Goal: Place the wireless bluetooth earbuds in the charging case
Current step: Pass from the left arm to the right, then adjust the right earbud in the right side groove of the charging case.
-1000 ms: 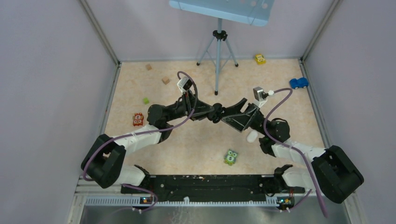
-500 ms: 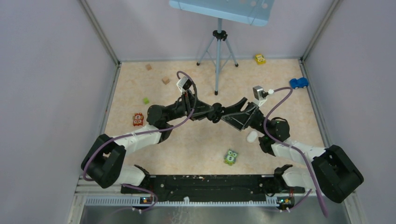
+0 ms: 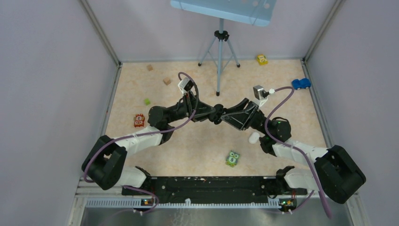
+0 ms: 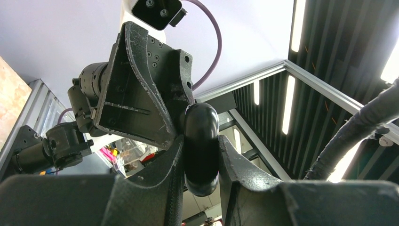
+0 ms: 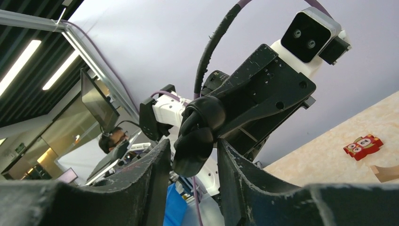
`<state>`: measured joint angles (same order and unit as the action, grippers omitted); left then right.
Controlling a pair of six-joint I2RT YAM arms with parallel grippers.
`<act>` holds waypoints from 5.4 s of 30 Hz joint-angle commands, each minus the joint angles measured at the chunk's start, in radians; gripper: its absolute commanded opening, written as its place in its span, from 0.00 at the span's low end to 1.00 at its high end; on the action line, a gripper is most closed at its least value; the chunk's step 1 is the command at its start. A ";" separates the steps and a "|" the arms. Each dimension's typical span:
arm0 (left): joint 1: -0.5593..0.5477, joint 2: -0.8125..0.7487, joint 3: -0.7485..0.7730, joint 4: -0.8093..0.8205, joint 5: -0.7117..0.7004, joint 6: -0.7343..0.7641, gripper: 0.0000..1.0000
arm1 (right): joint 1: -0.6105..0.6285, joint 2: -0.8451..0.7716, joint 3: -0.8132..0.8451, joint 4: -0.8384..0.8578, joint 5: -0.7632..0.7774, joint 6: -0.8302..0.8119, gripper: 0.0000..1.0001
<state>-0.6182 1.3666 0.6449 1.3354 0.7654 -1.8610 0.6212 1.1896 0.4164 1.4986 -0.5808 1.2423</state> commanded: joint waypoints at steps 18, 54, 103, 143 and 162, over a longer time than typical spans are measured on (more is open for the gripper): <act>-0.006 0.004 -0.003 0.094 -0.015 -0.010 0.00 | 0.018 -0.008 0.009 0.228 0.006 0.014 0.42; -0.038 -0.095 0.016 0.083 -0.177 -0.070 0.00 | 0.025 -0.021 0.149 0.228 -0.042 0.022 0.66; -0.038 -0.095 -0.021 0.125 -0.192 -0.079 0.00 | 0.046 0.022 0.194 0.229 -0.014 0.053 0.46; 0.115 -0.186 -0.477 0.129 -0.168 0.027 0.99 | -0.053 0.024 -0.134 0.224 0.093 0.128 0.00; 0.100 -0.488 0.175 -1.598 -0.330 1.255 0.86 | -0.068 -0.446 -0.174 -0.832 0.190 -0.189 0.00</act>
<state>-0.4881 0.8341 0.7864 -0.0788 0.4362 -0.7650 0.5598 0.8314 0.1757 1.0058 -0.4511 1.1843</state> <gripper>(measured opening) 0.917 0.263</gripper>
